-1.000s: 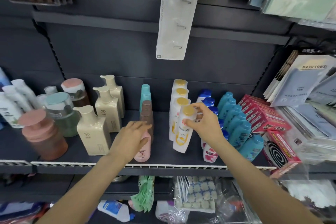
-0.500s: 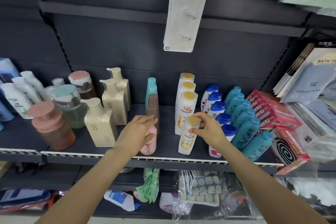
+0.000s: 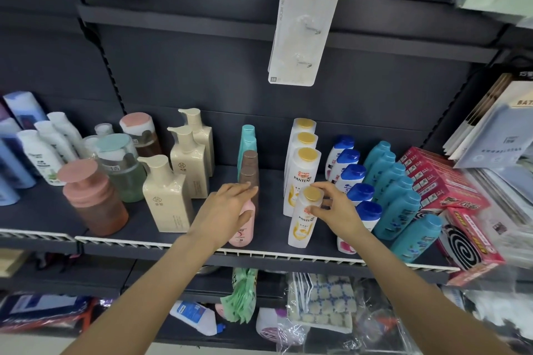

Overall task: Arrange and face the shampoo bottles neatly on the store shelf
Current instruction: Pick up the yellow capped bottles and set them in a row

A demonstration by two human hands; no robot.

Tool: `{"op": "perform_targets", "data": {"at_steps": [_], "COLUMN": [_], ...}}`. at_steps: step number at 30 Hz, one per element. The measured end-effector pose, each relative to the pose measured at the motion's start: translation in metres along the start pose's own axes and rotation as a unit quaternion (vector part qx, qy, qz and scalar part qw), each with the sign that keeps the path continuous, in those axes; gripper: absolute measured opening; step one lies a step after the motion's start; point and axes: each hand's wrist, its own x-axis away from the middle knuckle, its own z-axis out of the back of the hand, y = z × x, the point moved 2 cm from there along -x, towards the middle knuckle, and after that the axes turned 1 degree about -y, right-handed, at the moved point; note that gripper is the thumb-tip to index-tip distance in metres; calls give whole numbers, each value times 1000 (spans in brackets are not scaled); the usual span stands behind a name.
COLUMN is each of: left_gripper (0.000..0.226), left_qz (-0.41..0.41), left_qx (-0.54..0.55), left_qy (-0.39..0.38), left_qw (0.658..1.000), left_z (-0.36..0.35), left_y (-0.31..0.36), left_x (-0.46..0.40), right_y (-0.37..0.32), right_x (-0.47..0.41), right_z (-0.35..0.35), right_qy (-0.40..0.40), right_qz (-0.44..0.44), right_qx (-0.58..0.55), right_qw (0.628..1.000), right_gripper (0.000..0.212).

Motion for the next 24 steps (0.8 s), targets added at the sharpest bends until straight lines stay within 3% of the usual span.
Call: {"op": "perform_targets", "data": {"at_steps": [5, 11, 15, 19, 24], "left_gripper": [45, 41, 46, 50, 50], "left_qz": [8, 48, 49, 58, 66], "left_qx": [39, 73, 50, 20, 32], "left_qy": [47, 64, 3, -52, -60], "left_qw": [998, 994, 998, 997, 995], "left_z": [10, 21, 15, 6, 3], "left_y": [1, -14, -24, -31, -35], "left_x": [-12, -49, -76, -87, -89], "right_y": [-15, -38, -39, -40, -41], "right_x": [-7, -49, -74, -86, -90], "right_z": [9, 24, 23, 19, 17], "right_qy": [42, 94, 68, 22, 12], "right_qz": [21, 63, 28, 26, 20], "right_qx": [23, 148, 190, 198, 170], "right_qw": [999, 982, 979, 980, 985], "right_gripper": [41, 46, 62, 61, 53]}}
